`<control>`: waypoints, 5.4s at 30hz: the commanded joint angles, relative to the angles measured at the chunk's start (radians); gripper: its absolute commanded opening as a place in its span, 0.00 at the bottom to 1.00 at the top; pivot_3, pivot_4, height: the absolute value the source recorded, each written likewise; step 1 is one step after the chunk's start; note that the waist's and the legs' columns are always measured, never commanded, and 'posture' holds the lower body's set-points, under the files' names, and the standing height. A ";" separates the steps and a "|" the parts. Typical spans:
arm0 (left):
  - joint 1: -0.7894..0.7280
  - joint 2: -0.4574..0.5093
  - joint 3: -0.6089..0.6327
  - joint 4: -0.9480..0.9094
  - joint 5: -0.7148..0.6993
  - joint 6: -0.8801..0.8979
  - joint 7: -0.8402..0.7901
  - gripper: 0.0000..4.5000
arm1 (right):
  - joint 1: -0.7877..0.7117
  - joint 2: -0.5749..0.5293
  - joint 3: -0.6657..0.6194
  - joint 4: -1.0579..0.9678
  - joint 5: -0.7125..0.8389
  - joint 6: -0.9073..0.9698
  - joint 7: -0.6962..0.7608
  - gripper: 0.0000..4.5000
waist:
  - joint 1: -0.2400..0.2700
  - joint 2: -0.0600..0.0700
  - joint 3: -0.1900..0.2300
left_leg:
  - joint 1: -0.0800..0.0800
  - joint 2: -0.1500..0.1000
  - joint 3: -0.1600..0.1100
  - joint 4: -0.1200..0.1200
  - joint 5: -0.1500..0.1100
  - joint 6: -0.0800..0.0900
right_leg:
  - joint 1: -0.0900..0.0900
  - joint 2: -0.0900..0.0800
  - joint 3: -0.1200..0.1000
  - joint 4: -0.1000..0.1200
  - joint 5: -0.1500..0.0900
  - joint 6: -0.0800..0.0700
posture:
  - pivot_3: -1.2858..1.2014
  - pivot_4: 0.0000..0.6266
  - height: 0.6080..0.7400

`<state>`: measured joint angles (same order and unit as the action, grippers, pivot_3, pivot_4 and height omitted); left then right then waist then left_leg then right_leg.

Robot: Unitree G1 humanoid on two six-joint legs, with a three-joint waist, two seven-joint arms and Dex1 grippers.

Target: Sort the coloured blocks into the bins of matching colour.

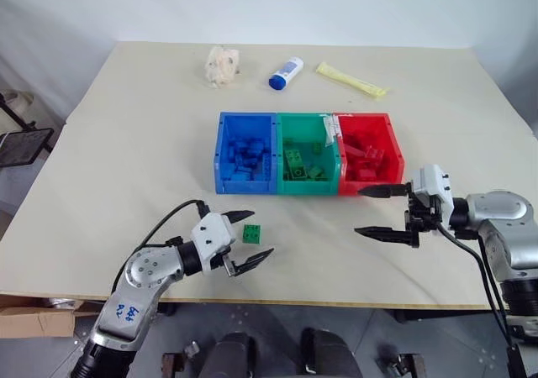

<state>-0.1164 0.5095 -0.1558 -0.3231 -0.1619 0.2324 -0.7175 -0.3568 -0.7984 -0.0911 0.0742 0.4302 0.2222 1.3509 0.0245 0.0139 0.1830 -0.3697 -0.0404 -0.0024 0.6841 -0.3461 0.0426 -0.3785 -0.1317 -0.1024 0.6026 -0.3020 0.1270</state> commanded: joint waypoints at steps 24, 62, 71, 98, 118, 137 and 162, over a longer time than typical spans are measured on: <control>-0.217 0.017 -0.091 0.110 0.073 0.068 -0.091 0.33 | 0.151 -0.014 -0.138 -0.160 0.066 0.022 -0.140 1.00 | 0.003 0.000 0.000 | 0.000 0.000 -0.001 0.000 0.001 0.000 | 0.002 0.000 -0.001 0.000 0.000 0.000 | 0.52 0.24 1.00; -0.412 0.067 0.123 0.307 -0.097 -0.001 -0.254 0.99 | 0.204 -0.048 -0.198 -0.206 0.140 0.030 -0.164 1.00 | 0.001 -0.001 0.001 | 0.000 -0.002 -0.001 0.000 0.002 0.002 | 0.001 0.003 -0.003 0.002 0.001 0.002 | 0.52 0.24 1.00; -0.080 0.340 0.345 0.180 -0.188 0.049 -0.372 0.99 | 0.162 -0.102 -0.140 -0.122 0.117 -0.029 0.008 1.00 | -0.001 0.000 0.001 | 0.000 -0.002 -0.004 0.000 0.002 0.001 | 0.003 -0.002 -0.002 -0.001 0.001 0.002 | 0.52 0.24 1.00; -0.084 0.110 0.197 0.351 -0.112 -0.105 -0.277 0.99 | 0.107 -0.085 -0.104 -0.079 0.109 -0.037 0.022 1.00 | 0.001 0.002 0.002 | 0.000 -0.001 -0.003 0.000 0.001 0.000 | 0.002 -0.001 -0.002 0.001 0.001 0.001 | 0.52 0.24 1.00; -0.201 0.063 0.124 0.356 -0.090 -0.108 -0.266 0.33 | 0.170 -0.075 -0.139 -0.142 0.133 -0.019 -0.045 1.00 | 0.003 0.002 0.003 | 0.001 -0.001 -0.002 0.001 0.001 0.001 | 0.002 -0.001 -0.002 0.002 0.001 0.001 | 0.52 0.24 1.00; -0.788 -0.362 0.011 0.803 0.045 -0.265 0.037 0.55 | 0.296 -0.020 -0.216 -0.285 0.176 -0.001 -0.175 1.00 | 0.033 -0.001 0.005 | 0.000 -0.004 0.001 0.002 0.003 0.003 | 0.002 0.004 -0.007 0.003 0.002 0.003 | 0.52 0.24 1.00; -0.285 0.178 0.267 0.522 -0.210 -0.176 -0.443 1.00 | 0.153 -0.062 -0.134 -0.103 0.098 -0.033 -0.055 1.00 | 0.003 -0.001 0.005 | -0.001 -0.006 -0.004 0.002 0.004 0.004 | 0.002 0.000 -0.003 0.002 0.002 0.004 | 0.52 0.24 1.00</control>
<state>-0.4231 0.6570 0.0742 0.2007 -0.3573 0.0773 -1.1324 -0.1993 -0.8328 -0.2233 -0.0368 0.5424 0.2132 1.2735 0.0272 0.0124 0.1879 -0.3701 -0.0461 -0.0061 0.6863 -0.3423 0.0469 -0.3758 -0.1321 -0.1047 0.6042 -0.2995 0.1313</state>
